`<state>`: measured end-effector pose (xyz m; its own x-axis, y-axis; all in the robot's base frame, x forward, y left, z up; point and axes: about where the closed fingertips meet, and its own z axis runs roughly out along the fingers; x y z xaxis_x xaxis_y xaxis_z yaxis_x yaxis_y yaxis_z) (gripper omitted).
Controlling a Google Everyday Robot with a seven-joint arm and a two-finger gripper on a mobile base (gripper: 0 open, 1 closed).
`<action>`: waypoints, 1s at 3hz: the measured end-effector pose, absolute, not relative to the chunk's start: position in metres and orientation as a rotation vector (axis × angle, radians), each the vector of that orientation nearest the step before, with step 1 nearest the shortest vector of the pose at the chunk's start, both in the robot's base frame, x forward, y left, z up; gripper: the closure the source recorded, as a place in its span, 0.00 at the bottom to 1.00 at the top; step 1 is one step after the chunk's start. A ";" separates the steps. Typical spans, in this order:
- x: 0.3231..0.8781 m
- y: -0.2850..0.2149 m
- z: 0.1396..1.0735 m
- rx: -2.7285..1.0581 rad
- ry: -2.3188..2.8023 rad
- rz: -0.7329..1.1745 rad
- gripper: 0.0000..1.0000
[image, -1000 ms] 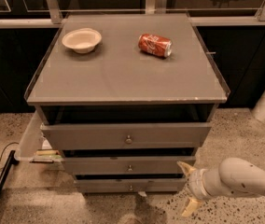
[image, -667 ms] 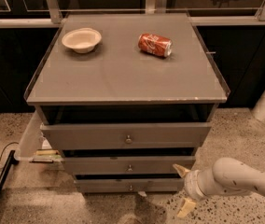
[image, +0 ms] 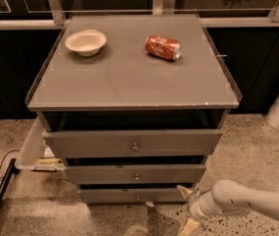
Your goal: Open bottom drawer
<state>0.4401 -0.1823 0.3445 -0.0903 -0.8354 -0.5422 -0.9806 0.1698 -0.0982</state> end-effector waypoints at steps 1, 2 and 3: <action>0.440 -0.181 0.306 -1.702 1.947 0.402 0.00; 0.444 -0.178 0.273 -1.690 1.903 0.410 0.00; 0.458 -0.173 0.249 -1.669 1.860 0.429 0.00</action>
Offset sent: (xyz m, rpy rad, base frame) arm 0.0116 0.0046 -0.1103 0.0855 -0.0837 0.0247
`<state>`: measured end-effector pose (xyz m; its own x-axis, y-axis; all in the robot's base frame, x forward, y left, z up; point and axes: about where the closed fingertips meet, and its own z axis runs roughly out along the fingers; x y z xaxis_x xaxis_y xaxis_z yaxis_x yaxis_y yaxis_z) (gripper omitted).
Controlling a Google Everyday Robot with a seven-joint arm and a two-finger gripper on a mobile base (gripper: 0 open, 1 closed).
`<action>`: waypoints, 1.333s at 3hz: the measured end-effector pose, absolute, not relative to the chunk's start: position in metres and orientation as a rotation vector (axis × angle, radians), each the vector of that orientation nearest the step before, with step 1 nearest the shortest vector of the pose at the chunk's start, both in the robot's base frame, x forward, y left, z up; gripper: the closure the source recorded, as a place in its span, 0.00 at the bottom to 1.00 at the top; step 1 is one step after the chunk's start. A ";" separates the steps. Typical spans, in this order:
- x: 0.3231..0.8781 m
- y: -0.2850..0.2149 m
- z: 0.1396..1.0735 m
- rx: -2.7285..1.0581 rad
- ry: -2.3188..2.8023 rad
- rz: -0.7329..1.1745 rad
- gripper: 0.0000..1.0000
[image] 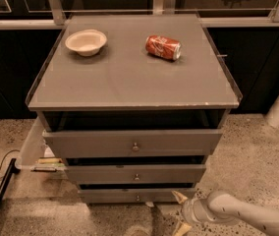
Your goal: Open bottom drawer
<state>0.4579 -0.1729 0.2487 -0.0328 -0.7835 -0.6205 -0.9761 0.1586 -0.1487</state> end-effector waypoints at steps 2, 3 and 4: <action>0.484 -0.178 0.236 -1.604 1.850 0.424 0.00; 0.502 -0.177 0.228 -1.597 1.821 0.414 0.00; 0.529 -0.177 0.212 -1.579 1.800 0.395 0.00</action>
Offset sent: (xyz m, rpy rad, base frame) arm 0.0169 -0.0016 -0.0112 0.0359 -0.0150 -0.0242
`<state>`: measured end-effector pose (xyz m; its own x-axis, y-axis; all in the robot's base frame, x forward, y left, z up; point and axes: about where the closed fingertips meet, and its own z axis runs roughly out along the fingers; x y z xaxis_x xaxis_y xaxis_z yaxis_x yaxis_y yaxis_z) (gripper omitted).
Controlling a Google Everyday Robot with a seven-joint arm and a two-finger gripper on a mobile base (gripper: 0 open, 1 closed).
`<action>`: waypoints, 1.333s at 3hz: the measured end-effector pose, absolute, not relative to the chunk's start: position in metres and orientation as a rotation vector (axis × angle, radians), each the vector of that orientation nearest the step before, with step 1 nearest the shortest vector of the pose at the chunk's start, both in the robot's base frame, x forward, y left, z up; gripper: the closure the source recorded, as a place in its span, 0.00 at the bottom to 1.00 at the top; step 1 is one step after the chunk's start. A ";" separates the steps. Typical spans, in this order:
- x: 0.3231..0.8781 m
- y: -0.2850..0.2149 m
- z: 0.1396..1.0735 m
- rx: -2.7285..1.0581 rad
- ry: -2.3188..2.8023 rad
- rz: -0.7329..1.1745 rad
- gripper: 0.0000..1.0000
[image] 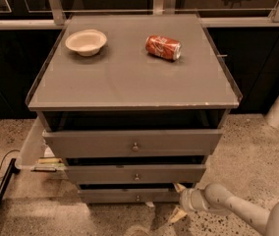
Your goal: Open bottom drawer
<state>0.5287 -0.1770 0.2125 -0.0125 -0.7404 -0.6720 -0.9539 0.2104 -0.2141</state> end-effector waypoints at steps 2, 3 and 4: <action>0.557 -0.180 0.192 -1.574 1.770 0.333 0.00; 0.560 -0.177 0.185 -1.589 1.747 0.296 0.00; 0.563 -0.176 0.179 -1.602 1.726 0.264 0.00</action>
Offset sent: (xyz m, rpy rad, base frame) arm 0.0429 -0.0074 -0.0268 -0.0274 -0.0998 -0.0172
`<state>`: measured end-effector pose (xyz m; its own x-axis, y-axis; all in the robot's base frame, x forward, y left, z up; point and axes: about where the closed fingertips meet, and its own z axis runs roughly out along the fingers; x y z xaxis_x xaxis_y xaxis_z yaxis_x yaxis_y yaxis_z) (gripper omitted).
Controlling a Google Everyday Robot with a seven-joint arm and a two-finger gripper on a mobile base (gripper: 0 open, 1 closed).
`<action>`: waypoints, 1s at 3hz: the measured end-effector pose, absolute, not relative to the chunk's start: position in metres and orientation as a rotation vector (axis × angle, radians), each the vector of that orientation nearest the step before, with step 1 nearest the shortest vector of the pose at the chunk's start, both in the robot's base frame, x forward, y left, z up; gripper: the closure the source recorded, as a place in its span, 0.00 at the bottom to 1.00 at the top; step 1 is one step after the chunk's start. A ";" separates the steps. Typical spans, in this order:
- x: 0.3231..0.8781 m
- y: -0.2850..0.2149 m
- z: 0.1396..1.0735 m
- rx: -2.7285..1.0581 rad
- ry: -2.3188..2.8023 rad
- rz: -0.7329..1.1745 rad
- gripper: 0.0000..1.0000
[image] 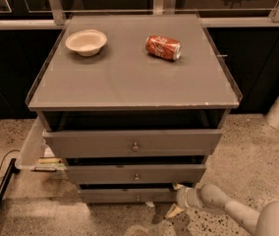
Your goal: Open bottom drawer
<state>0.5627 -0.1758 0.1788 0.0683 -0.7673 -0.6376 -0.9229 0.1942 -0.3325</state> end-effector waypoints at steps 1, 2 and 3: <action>0.568 -0.175 0.172 -1.618 1.707 0.231 0.00; 0.577 -0.175 0.163 -1.629 1.702 0.212 0.00; 0.579 -0.184 0.155 -1.637 1.720 0.214 0.00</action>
Offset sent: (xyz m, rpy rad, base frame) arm 0.0263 -0.0064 -0.0223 -0.0539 -0.0574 0.0076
